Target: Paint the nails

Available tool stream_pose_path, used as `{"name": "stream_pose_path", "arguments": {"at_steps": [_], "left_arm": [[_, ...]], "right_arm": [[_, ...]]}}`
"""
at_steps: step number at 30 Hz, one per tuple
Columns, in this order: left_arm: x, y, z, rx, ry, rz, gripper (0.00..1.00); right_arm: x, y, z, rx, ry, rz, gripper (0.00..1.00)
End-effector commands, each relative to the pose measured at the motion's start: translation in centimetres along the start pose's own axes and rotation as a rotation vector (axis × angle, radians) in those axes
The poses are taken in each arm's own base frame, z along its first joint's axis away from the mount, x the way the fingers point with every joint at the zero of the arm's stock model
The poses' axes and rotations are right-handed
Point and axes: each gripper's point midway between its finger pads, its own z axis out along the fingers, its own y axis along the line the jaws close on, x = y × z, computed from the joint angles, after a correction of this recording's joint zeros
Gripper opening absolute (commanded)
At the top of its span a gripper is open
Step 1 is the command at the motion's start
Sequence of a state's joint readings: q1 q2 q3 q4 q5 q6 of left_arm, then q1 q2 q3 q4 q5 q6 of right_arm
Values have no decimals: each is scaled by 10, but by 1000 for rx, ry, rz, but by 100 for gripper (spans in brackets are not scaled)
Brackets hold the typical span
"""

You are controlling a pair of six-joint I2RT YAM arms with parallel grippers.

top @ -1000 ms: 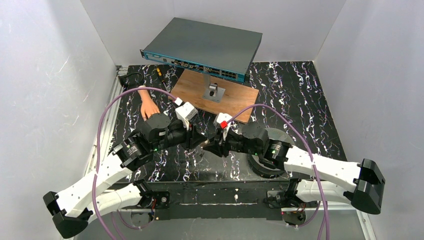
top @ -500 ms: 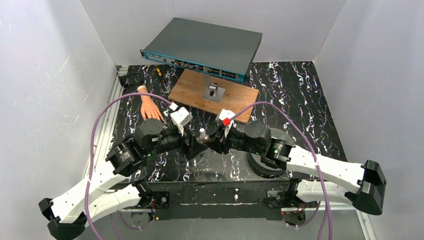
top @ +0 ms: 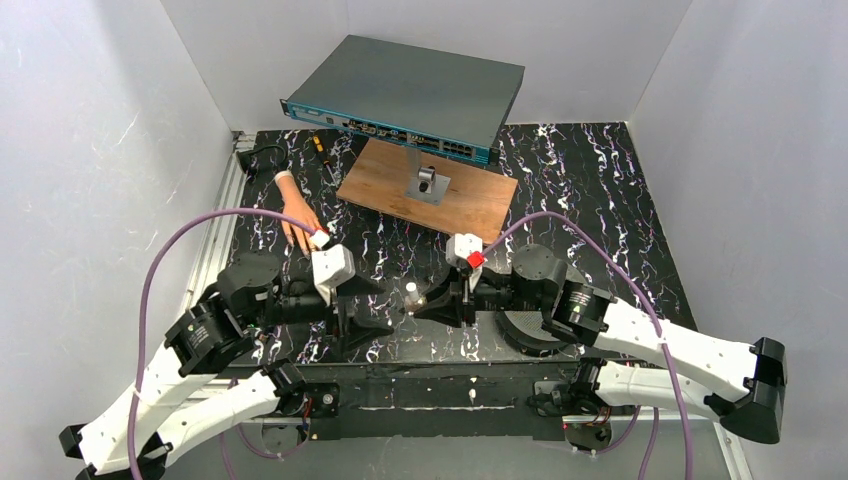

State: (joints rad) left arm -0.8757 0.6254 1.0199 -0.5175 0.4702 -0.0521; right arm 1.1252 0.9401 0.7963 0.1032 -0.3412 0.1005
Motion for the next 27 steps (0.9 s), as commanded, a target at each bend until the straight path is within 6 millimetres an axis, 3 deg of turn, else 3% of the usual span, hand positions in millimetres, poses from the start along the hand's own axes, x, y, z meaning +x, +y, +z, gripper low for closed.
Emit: {"name": "stream_pose_path", "arguments": {"at_steps": [1,6,15,22,27], "left_arm": [[-9,-33,-7,183,-20,65,66],[-14,-42,1,262,-29,54,53],[-20,-41,18,309,-41,19,45],[-12,-41,23,326,-11,-6,42],[-10,-39,27,325,-9,-19,32]], "right_arm": [[-13,36,-9,-195,-25,-38,1],[-20,46,-12,-253,-38,-63,1],[-23,51,-10,-288,-23,-91,1],[-27,49,-6,-289,-26,-96,1],[-26,49,-3,-291,-20,-94,1]]}}
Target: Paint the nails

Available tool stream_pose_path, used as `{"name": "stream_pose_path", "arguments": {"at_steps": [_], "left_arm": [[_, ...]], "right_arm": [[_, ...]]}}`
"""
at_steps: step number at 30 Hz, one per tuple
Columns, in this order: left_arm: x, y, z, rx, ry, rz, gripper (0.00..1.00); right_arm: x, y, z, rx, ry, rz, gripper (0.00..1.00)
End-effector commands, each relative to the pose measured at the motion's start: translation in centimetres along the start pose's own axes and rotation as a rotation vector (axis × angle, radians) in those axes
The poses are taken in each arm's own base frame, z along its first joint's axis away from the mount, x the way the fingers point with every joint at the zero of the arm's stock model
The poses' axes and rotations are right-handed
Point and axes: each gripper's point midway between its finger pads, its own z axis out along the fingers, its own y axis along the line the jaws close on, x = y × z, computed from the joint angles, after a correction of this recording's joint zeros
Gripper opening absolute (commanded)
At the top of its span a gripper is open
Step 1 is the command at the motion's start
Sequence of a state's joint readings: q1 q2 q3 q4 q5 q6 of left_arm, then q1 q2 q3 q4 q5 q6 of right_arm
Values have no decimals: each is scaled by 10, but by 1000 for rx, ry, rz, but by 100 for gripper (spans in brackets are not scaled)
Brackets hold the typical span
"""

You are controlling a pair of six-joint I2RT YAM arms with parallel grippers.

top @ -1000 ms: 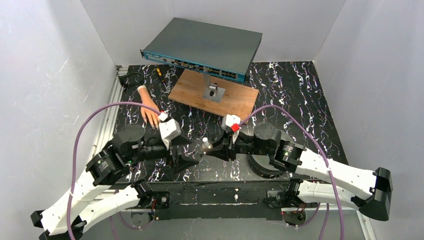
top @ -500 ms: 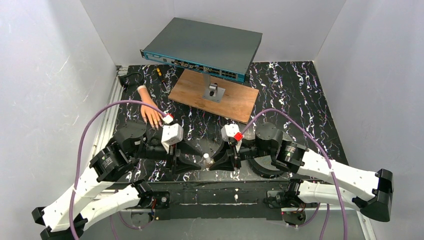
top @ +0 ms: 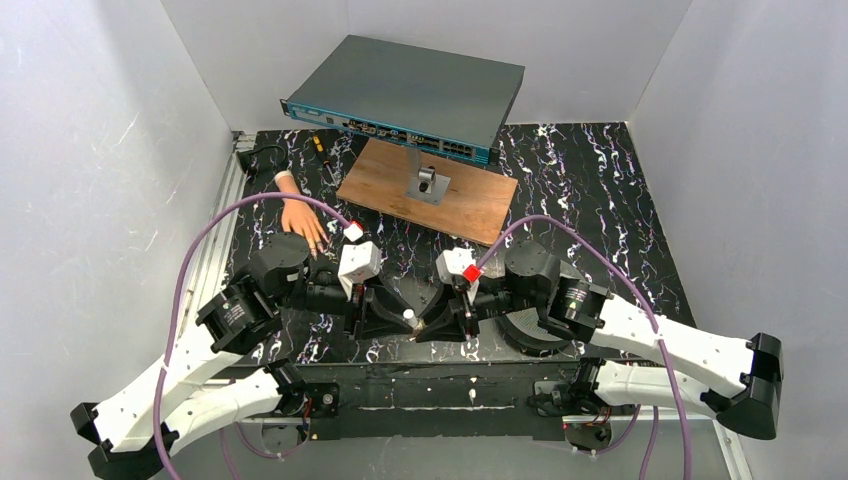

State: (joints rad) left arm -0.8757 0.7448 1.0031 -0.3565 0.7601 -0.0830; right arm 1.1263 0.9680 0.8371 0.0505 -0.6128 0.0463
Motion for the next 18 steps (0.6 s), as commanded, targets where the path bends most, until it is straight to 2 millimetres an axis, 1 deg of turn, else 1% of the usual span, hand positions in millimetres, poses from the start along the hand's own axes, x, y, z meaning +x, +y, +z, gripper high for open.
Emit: {"name": "stream_pose_path", "arguments": {"at_steps": [1,4,8,10,13,15,18], "left_arm": [[0,-3,3,29,-7,-5,28],[2,1,5,16,-1,-13,18],[8,5,5,-6,4,-24,0],[10,9,5,-29,2,-30,0],[19,24,3,-115,20,-48,0],[23,41,1,-216,25,-62,0],[27,73,-3,-391,8,-111,0]], "right_arm": [[-31,4,1,-17,-65,-72,1],[-33,3,2,-14,-67,-72,1],[-33,-2,4,6,-66,-68,1],[-35,-10,5,50,-73,-66,1],[-38,-31,4,162,-84,-58,1],[-42,-49,1,265,-92,-51,1],[-45,-81,-3,438,-112,-26,1]]}}
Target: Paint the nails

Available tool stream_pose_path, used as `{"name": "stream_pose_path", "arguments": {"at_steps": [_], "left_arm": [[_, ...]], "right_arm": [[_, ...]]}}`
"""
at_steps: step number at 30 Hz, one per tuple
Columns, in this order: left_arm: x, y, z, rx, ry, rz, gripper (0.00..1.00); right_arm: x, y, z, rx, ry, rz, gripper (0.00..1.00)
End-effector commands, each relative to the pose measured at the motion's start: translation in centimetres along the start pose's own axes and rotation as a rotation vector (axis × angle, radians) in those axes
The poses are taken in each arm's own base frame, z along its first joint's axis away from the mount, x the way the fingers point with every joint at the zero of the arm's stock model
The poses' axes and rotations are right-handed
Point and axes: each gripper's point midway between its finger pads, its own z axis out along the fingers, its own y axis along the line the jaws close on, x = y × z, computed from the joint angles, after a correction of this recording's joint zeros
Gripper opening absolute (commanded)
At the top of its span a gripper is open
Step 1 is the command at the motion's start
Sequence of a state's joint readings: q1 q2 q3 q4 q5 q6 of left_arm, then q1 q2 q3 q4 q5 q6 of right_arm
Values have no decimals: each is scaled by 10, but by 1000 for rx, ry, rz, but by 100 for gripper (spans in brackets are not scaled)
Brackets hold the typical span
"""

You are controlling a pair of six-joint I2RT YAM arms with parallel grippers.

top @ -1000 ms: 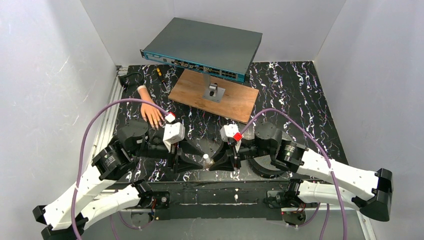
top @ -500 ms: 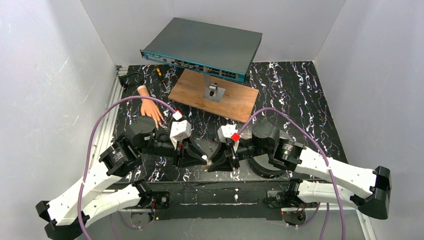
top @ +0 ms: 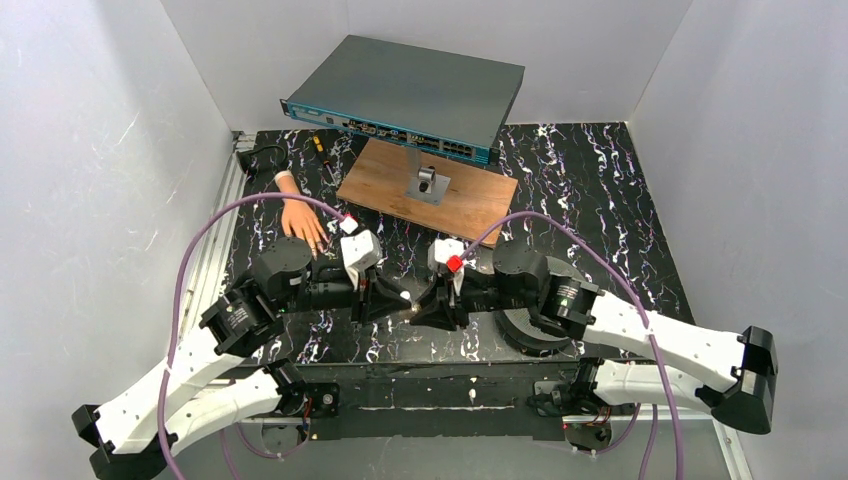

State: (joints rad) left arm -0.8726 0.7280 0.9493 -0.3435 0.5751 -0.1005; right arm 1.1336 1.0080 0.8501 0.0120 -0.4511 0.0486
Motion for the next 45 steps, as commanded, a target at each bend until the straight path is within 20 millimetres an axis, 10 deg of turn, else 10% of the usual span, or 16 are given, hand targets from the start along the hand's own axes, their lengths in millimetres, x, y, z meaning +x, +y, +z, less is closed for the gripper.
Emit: {"name": "stream_pose_path", "arguments": {"at_steps": [1,8,17,29,45], "left_arm": [[12,47,5,-254,5,-99,0],[22,96,5,-527,-38,-238,0],[29,102,5,-557,-38,-260,0],[15,70,-8,-417,-72,-144,45],[-1,-2,-30,-92,-41,51,69]], "right_arm": [[-61,-60,-2,336,-179,-29,1],[-68,-103,2,560,-224,2,1],[-75,-106,8,564,-237,11,1],[-66,-83,10,456,-210,20,1],[-43,-9,-14,143,-147,-12,1]]}}
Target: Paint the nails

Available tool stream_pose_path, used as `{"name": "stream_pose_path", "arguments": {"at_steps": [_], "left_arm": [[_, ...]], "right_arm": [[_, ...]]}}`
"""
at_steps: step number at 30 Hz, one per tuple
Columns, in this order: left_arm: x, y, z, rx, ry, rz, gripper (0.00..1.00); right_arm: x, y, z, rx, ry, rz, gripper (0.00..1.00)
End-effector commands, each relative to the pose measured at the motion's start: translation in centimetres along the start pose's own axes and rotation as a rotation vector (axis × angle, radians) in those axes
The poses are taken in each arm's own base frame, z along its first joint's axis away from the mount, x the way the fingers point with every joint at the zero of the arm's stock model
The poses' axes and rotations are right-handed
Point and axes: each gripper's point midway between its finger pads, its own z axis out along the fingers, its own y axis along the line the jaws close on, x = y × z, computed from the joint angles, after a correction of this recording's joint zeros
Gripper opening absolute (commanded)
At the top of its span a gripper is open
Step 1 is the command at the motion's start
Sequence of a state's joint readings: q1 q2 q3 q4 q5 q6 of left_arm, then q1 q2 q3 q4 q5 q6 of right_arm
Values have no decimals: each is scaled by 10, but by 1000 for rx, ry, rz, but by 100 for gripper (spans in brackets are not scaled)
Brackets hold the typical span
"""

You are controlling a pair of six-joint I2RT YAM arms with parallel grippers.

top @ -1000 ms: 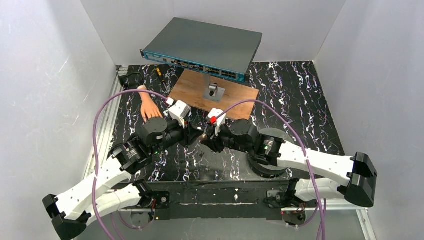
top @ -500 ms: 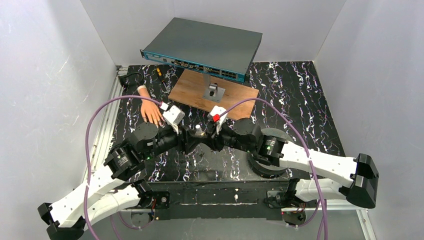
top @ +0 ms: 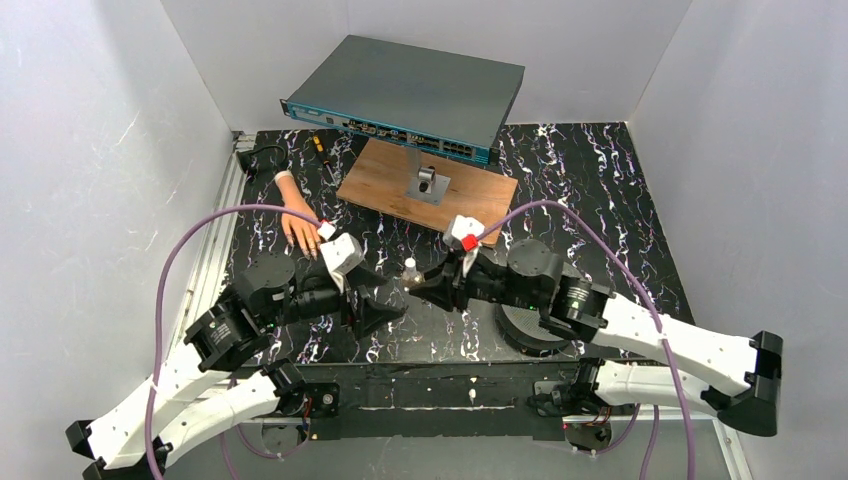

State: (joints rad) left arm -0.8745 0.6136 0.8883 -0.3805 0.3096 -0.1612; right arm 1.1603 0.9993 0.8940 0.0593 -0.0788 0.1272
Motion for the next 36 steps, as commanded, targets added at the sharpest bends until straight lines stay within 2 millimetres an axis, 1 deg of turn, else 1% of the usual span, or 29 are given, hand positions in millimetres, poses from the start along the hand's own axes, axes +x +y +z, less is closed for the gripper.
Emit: {"name": "stream_pose_path", "arguments": {"at_steps": [1,3,6,11,17,19,22,29,31,36], "left_arm": [[-12,-38,-20,200,-10,113,70],[-15,-48,-23,255,-27,126,73],[-19,-58,-24,312,-48,125,74],[-28,-71,-16,405,-75,103,70],[-35,-79,-12,459,-82,93,63],[-34,-81,-10,480,-69,83,61],[-28,-80,-5,484,-40,73,58],[-26,-79,2,495,-42,58,46],[-24,-79,3,502,-36,53,40],[-14,-76,6,491,-26,37,15]], "right_arm": [[-2,45,-23,-254,-24,-47,1],[2,59,-32,-334,-18,-62,1],[3,70,-42,-397,-9,-68,1],[-2,84,-50,-483,-5,-80,1],[-5,89,-49,-518,-4,-86,1],[-5,87,-47,-509,-1,-86,1],[-6,87,-45,-508,3,-85,1],[-8,87,-40,-511,11,-80,1],[-8,87,-39,-508,13,-79,1],[-11,85,-35,-500,9,-80,1]]}}
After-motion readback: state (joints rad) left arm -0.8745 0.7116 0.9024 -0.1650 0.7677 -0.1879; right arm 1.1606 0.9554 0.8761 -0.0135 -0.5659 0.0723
